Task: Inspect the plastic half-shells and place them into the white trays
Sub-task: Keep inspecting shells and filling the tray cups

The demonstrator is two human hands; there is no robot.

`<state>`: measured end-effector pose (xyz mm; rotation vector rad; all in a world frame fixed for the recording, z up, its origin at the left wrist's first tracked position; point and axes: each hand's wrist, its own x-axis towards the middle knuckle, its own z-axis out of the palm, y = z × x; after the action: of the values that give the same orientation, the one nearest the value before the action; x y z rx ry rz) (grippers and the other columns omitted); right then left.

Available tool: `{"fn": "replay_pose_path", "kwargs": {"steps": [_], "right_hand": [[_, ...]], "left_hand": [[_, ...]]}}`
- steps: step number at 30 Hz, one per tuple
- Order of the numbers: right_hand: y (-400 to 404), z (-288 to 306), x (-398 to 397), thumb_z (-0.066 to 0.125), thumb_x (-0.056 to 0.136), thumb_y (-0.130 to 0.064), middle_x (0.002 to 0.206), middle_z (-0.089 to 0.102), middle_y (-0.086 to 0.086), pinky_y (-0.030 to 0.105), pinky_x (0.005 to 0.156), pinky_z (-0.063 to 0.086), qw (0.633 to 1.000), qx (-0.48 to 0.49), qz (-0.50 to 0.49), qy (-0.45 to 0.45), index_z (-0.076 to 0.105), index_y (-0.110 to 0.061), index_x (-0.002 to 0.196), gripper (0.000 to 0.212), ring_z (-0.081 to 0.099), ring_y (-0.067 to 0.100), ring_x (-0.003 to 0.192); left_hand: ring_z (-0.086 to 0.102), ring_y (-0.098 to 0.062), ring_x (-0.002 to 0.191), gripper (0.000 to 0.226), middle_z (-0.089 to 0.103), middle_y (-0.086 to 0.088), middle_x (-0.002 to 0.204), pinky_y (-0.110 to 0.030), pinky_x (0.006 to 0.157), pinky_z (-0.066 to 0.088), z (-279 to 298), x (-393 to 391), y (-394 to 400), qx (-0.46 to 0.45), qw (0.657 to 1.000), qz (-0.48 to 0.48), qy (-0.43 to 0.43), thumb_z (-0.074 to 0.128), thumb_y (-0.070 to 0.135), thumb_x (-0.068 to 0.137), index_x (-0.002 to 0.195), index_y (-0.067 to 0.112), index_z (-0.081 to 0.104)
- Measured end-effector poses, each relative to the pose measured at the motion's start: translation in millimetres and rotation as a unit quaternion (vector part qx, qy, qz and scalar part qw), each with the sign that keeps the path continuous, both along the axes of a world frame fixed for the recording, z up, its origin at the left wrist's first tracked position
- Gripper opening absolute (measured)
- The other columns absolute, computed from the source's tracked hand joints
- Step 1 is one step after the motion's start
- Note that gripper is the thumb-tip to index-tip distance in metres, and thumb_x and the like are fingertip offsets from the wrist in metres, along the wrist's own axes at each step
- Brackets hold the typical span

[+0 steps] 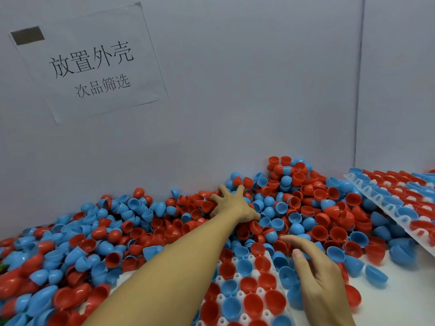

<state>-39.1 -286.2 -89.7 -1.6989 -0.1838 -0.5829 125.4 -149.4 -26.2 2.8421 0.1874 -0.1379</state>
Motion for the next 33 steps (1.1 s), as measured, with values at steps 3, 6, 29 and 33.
{"fn": "replay_pose_path", "kwargs": {"steps": [3, 6, 29, 33], "right_hand": [[0.8, 0.8, 1.0, 0.046, 0.083, -0.028, 0.097, 0.072, -0.017, 0.016, 0.075, 0.044, 1.0, 0.001, 0.0, -0.004, 0.071, -0.028, 0.099, 0.03, 0.062, 0.0, 0.094], [0.4, 1.2, 1.2, 0.046, 0.082, -0.028, 0.099, 0.072, -0.016, 0.015, 0.076, 0.045, 1.0, 0.0, 0.001, -0.006, 0.072, -0.027, 0.1, 0.031, 0.062, -0.002, 0.097], [-2.1, -4.3, 4.6, 0.057, 0.093, 0.005, 0.102, 0.067, -0.03, 0.004, 0.08, 0.045, 0.999, -0.02, 0.007, -0.029, 0.072, -0.026, 0.097, 0.035, 0.062, -0.004, 0.099], [-1.4, -4.1, 4.1, 0.057, 0.094, 0.004, 0.099, 0.068, -0.029, 0.004, 0.078, 0.044, 0.999, -0.022, 0.007, -0.023, 0.071, -0.028, 0.096, 0.036, 0.061, -0.003, 0.097]], "left_hand": [[-0.009, -0.055, 0.145, 0.107, -0.019, -0.018, 0.161, -0.068, 0.108, 0.034, -4.9, 2.3, -0.8, -0.004, 1.0, 0.019, 0.012, 0.078, 0.053, 0.078, 0.157, 0.041, 0.006], [-0.01, -0.054, 0.145, 0.11, -0.02, -0.016, 0.162, -0.066, 0.108, 0.036, -5.7, 3.4, -2.6, -0.009, 0.999, 0.032, 0.018, 0.08, 0.05, 0.079, 0.157, 0.041, 0.003], [0.051, -0.029, 0.12, 0.07, 0.045, -0.008, 0.137, -0.041, 0.099, 0.051, 3.3, 20.3, 38.4, -0.294, 0.939, 0.096, -0.148, 0.083, 0.035, 0.071, 0.133, 0.033, 0.051], [0.059, -0.016, 0.079, 0.052, 0.061, -0.003, 0.107, -0.024, 0.067, 0.052, 22.4, 16.6, 47.4, -0.466, 0.854, 0.118, -0.198, 0.076, 0.01, 0.077, 0.121, 0.027, 0.054]]}}
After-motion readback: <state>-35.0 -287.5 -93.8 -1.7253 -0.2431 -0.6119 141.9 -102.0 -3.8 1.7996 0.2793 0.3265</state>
